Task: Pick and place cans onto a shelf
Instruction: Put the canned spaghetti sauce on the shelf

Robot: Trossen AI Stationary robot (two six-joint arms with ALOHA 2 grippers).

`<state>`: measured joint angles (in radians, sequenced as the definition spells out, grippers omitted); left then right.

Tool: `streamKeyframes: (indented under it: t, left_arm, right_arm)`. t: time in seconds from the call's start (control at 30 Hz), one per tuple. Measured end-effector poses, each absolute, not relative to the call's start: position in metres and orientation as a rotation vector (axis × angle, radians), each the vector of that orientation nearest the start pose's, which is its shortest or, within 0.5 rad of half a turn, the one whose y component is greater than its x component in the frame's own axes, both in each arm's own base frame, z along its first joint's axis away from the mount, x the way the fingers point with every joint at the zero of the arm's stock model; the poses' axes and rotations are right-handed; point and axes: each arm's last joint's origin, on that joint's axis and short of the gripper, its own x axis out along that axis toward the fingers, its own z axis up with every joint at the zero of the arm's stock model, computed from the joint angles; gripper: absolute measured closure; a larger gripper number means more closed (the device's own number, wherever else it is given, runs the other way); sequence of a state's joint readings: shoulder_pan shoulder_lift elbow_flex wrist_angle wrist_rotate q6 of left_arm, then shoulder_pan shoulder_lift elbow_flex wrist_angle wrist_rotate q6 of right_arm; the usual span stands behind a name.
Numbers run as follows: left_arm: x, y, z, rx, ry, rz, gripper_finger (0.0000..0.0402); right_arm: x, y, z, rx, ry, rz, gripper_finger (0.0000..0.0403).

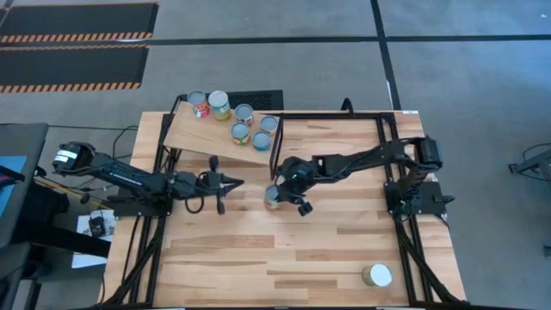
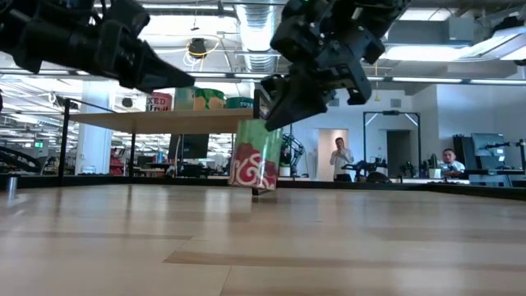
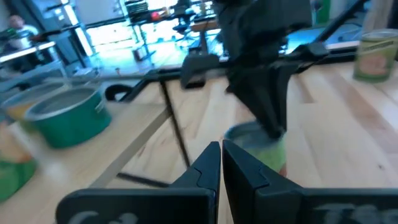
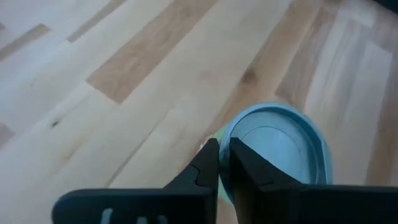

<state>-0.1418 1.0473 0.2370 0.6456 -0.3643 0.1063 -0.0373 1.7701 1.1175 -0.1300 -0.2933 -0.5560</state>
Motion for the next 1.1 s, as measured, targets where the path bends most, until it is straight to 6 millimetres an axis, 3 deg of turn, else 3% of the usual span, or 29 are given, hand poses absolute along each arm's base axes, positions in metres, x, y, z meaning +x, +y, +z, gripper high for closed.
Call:
streamKeyframes:
  t: [0.3, 0.47, 0.6, 0.73, 0.9, 1.1]
  left_arm:
    - [0.196, -0.022, 0.187, 0.176, 0.157, 0.186, 0.0393]
    - [0.196, -0.023, 0.187, 0.173, 0.159, 0.171, 0.0393]
    - [0.199, -0.024, 0.182, 0.150, 0.183, 0.157, 0.0393]
    - [0.208, -0.027, 0.178, 0.135, 0.219, 0.137, 0.0393]
    - [0.232, -0.033, 0.186, 0.174, 0.255, 0.123, 0.0393]
    - [0.263, -0.039, 0.197, 0.204, 0.433, 0.116, 0.0393]
  right_arm:
    - [0.380, 0.000, 0.192, -0.372, 0.682, 0.502, 0.0286]
    - [0.370, -0.001, 0.212, -0.391, 0.678, 0.476, 0.0265]
    - [0.347, -0.008, 0.230, -0.423, 0.665, 0.459, 0.0311]
    - [0.318, -0.025, 0.223, -0.351, 0.609, 0.484, 0.0389]
    - [0.284, -0.045, 0.206, -0.279, 0.453, 0.358, 0.0385]
    - [0.252, -0.066, 0.193, -0.165, 0.294, 0.189, 0.0394]
